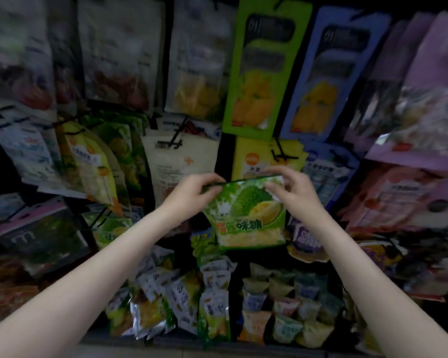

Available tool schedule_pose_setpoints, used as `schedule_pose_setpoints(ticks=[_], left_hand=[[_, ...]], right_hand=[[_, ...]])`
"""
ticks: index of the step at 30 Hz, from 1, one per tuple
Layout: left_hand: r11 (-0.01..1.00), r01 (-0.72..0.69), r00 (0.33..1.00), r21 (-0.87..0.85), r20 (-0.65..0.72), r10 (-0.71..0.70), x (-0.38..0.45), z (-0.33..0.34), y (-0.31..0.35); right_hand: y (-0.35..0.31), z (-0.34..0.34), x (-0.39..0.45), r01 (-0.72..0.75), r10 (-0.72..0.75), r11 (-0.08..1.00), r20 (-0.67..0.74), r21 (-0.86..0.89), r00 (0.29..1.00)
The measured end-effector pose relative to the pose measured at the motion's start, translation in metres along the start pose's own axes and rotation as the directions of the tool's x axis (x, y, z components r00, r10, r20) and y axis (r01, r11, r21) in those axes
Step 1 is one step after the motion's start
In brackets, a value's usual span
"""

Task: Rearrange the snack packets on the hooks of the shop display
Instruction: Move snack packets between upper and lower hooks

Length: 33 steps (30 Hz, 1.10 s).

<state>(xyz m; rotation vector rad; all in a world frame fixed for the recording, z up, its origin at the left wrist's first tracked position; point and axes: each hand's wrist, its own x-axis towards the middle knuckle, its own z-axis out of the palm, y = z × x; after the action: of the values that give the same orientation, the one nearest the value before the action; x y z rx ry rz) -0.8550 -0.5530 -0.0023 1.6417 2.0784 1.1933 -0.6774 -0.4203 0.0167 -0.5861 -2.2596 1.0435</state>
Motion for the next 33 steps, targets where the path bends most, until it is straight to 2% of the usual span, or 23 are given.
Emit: schedule_pose_setpoints(ticks=[3,5,6,8,10,12,15,17,18,20,22,25,30,33], left_hand=[[0.994,-0.104,0.988,-0.023,-0.113,0.1,0.015,-0.02,0.03],[0.991,-0.117,0.969,-0.062,-0.225,0.1,0.024,-0.033,0.042],[0.988,-0.11,0.958,-0.111,-0.277,0.076,0.029,-0.038,0.045],[0.958,-0.084,0.935,-0.273,-0.355,-0.019,0.036,-0.05,0.049],[0.905,-0.048,0.922,-0.423,-0.368,-0.124,0.04,-0.062,0.051],[0.926,-0.031,0.922,-0.375,-0.368,-0.118,0.039,-0.072,0.051],[0.991,-0.026,0.918,-0.133,-0.395,-0.029,0.032,-0.083,0.043],[1.0,0.009,0.929,-0.021,-0.37,-0.017,0.022,-0.081,0.028],[0.999,0.042,0.949,0.007,-0.313,-0.037,0.015,-0.075,0.017],[0.994,0.102,0.988,0.036,-0.117,-0.097,-0.002,-0.057,-0.007],[0.989,0.132,0.991,0.065,0.018,-0.133,-0.017,-0.039,-0.028],[0.981,0.193,0.981,-0.002,0.014,-0.193,-0.027,-0.024,-0.045],[0.963,0.254,0.964,-0.089,-0.052,-0.259,-0.028,-0.025,-0.05],[0.962,0.261,0.957,-0.082,-0.113,-0.269,-0.037,-0.033,-0.059]], right_hand=[[-0.02,-0.015,0.007,0.02,-0.003,0.983,-0.092,0.184,0.996],[-0.028,-0.022,0.01,0.004,0.005,0.963,-0.033,0.268,0.999],[-0.029,-0.022,0.013,-0.041,0.033,0.948,0.031,0.317,0.999],[-0.028,-0.015,0.016,-0.122,0.081,0.944,0.144,0.307,0.986],[-0.028,-0.003,0.019,-0.151,0.113,0.959,0.163,0.242,0.98],[-0.027,0.008,0.023,-0.114,0.086,0.973,0.139,0.201,0.986],[-0.027,0.014,0.027,-0.057,0.039,0.992,0.156,0.11,0.987],[-0.023,0.015,0.027,-0.042,0.041,0.999,0.172,0.003,0.984],[-0.017,0.016,0.027,-0.04,0.054,0.996,0.186,-0.078,0.981],[-0.006,0.019,0.026,-0.046,0.099,0.973,0.229,-0.225,0.968],[0.004,0.025,0.023,-0.021,0.105,0.954,0.269,-0.3,0.957],[0.014,0.035,0.018,-0.041,0.13,0.954,0.284,-0.298,0.95],[0.016,0.046,0.013,-0.069,0.096,0.99,0.232,-0.124,0.968],[0.017,0.052,0.013,-0.041,0.055,0.996,0.213,-0.073,0.975]])
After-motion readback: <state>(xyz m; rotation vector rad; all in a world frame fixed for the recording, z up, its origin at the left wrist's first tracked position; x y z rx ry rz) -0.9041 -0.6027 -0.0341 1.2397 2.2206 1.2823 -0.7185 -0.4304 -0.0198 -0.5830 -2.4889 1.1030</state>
